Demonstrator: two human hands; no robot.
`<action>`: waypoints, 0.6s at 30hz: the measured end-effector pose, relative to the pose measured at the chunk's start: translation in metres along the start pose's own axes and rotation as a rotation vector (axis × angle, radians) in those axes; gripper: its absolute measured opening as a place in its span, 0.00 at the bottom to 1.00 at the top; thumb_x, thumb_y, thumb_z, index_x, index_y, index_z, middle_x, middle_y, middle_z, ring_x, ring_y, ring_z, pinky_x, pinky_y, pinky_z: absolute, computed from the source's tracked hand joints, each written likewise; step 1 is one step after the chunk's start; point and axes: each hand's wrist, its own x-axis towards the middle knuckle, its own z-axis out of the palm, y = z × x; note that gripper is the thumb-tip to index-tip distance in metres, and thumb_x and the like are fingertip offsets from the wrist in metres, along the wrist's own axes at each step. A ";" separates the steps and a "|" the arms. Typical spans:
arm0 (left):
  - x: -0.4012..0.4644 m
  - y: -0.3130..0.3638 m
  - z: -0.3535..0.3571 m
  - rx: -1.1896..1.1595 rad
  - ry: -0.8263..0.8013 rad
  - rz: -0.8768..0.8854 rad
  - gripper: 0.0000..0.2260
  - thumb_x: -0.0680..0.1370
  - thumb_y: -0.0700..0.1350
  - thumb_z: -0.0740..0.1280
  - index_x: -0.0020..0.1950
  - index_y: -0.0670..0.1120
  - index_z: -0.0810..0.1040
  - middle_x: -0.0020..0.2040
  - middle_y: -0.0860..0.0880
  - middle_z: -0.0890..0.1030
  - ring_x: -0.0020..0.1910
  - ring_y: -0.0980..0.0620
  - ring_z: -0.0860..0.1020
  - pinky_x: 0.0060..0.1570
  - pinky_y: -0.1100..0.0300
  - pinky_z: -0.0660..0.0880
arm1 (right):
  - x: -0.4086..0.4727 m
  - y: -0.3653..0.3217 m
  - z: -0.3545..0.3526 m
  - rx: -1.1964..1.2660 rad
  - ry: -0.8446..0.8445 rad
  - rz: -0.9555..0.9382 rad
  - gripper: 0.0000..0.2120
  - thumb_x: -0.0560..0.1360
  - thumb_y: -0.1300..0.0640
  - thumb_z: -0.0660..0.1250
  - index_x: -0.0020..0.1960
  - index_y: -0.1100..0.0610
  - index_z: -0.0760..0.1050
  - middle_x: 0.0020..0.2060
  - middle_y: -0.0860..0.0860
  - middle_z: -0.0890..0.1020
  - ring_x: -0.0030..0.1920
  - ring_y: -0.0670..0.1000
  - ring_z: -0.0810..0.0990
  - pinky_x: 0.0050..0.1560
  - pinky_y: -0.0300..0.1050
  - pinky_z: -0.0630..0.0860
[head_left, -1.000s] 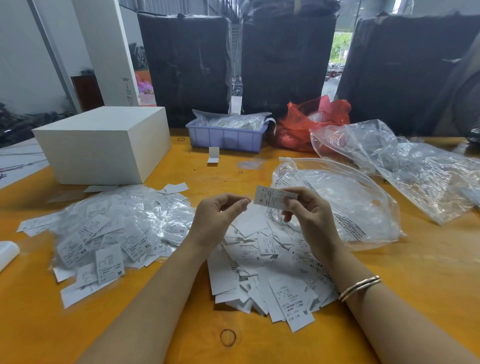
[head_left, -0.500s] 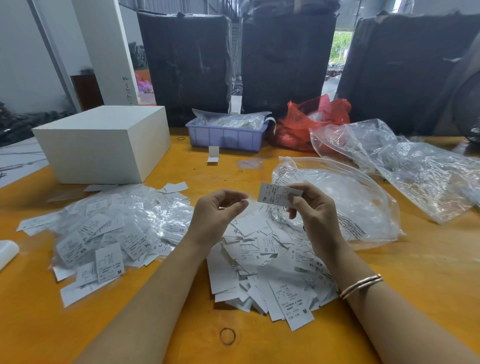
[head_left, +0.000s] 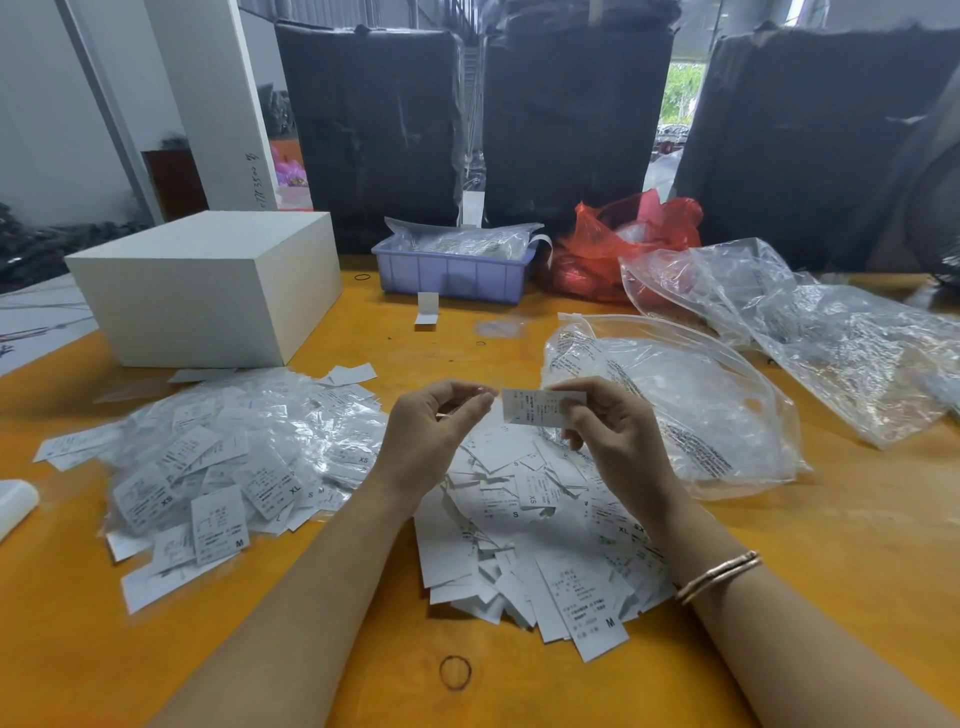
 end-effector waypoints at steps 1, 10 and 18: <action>0.000 0.000 0.000 0.001 -0.003 -0.002 0.05 0.75 0.42 0.70 0.44 0.51 0.81 0.42 0.55 0.82 0.40 0.65 0.77 0.41 0.72 0.74 | 0.000 0.000 0.000 0.053 -0.008 0.028 0.09 0.76 0.71 0.60 0.48 0.64 0.77 0.37 0.53 0.80 0.31 0.43 0.74 0.31 0.37 0.74; 0.000 0.000 -0.001 -0.029 0.045 0.008 0.05 0.73 0.39 0.71 0.43 0.50 0.82 0.36 0.58 0.82 0.36 0.67 0.77 0.38 0.74 0.72 | 0.006 0.004 -0.003 0.255 0.231 0.053 0.12 0.76 0.70 0.58 0.46 0.58 0.78 0.34 0.49 0.80 0.29 0.47 0.74 0.30 0.37 0.73; 0.002 -0.002 -0.002 -0.002 0.081 0.043 0.05 0.73 0.39 0.72 0.43 0.50 0.82 0.38 0.56 0.81 0.36 0.66 0.77 0.39 0.73 0.73 | 0.003 0.004 0.004 0.078 0.149 -0.054 0.14 0.76 0.71 0.59 0.47 0.54 0.77 0.34 0.49 0.79 0.29 0.44 0.75 0.30 0.36 0.74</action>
